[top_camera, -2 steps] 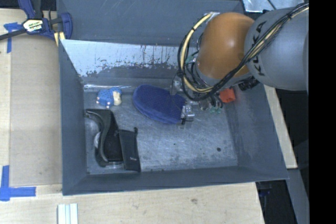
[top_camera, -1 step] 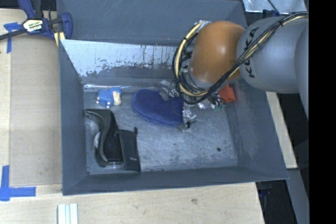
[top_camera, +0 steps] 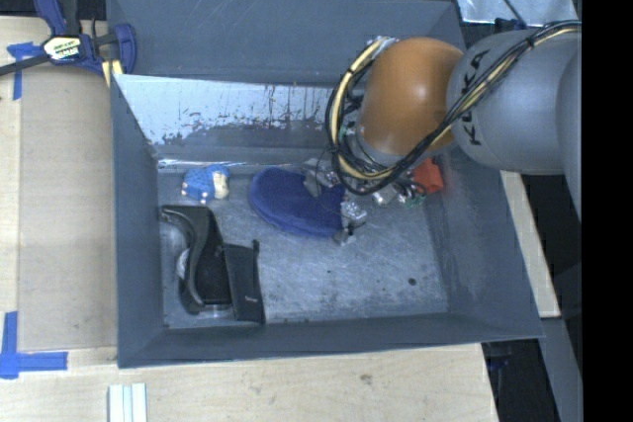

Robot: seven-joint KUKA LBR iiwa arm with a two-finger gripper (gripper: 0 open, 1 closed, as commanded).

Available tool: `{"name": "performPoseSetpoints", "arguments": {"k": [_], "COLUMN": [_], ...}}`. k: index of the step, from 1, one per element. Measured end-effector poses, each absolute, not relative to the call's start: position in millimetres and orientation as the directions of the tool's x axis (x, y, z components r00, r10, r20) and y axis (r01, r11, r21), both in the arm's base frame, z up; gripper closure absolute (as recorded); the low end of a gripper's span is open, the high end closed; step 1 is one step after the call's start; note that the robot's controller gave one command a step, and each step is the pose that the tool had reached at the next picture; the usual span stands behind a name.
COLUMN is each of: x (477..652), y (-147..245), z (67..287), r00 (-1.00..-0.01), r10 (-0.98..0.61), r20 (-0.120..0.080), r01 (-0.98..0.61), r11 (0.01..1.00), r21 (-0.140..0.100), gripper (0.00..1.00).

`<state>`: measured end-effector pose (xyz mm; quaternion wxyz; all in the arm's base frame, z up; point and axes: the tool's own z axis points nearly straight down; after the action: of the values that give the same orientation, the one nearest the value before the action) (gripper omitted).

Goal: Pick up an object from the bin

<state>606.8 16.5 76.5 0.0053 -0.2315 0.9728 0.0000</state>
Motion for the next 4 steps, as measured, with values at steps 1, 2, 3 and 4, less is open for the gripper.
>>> {"name": "performPoseSetpoints", "arguments": {"k": [1, 2, 3, 4], "x": [594.7, 592.8, 628.1, 629.3], "y": [-8.6, -8.0, 20.5, 19.3], "z": [195.5, 190.4, 69.9, 75.3], "r00": [-0.908, -0.908, -0.940, -0.941], "r10": [-0.419, -0.419, -0.340, -0.339], "r20": [-0.011, -0.003, -0.008, -0.009], "r01": [-0.419, -0.419, -0.340, -0.339], "r11": [0.908, 0.908, 0.940, 0.941], "r21": [-0.006, -0.001, 0.000, -0.002], "gripper": [1.00, 0.00, 0.00, 1.00]}}
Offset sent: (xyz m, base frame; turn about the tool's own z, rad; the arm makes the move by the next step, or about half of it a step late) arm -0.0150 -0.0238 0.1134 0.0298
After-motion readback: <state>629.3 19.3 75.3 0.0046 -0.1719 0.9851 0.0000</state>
